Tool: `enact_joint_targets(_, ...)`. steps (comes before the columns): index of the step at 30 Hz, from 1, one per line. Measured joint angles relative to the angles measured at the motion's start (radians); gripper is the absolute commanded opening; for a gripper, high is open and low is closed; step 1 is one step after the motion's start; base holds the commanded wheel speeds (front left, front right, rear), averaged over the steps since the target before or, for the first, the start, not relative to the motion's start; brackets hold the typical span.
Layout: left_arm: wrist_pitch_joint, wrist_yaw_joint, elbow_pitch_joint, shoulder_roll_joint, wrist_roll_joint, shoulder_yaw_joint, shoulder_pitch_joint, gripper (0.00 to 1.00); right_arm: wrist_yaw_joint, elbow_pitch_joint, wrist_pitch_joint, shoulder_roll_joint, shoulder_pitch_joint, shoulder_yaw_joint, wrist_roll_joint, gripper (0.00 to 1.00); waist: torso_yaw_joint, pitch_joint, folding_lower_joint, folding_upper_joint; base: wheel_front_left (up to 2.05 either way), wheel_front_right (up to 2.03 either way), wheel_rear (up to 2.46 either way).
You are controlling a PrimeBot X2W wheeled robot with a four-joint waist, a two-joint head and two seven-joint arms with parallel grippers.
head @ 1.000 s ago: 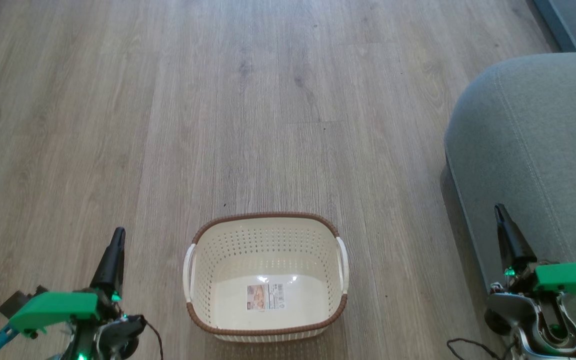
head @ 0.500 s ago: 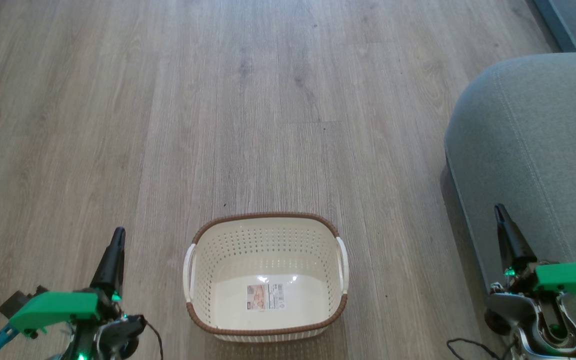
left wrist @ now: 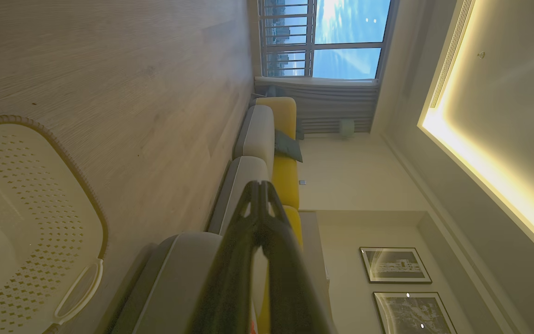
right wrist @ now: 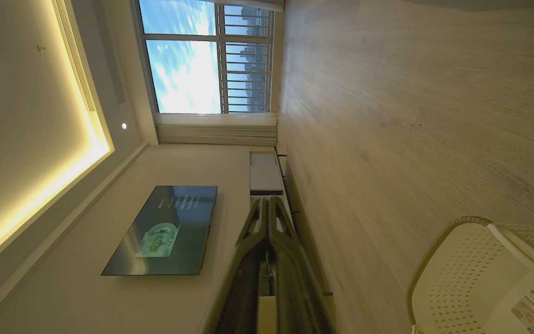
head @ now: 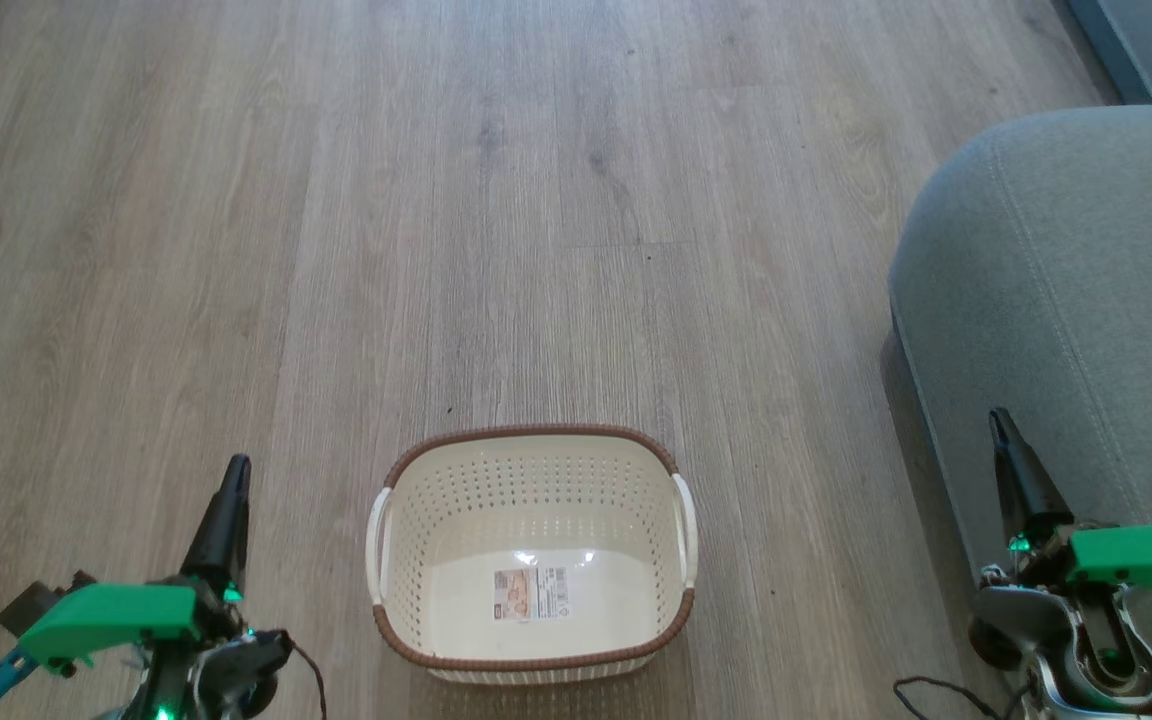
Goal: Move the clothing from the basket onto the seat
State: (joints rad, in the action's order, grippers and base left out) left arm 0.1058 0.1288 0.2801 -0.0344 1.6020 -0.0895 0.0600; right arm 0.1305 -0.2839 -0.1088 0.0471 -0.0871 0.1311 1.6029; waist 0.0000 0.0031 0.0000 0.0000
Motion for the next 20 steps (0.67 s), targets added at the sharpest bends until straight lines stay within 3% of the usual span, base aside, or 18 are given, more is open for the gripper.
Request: enact_joint_targets(20, 0.0, 0.0, 0.0, 0.0, 0.0, 0.0, 0.0, 0.0, 0.0, 0.0, 0.0, 0.0, 0.0, 0.0, 0.0, 0.0, 0.0, 0.0, 0.0, 0.0, 0.0, 0.0, 0.0)
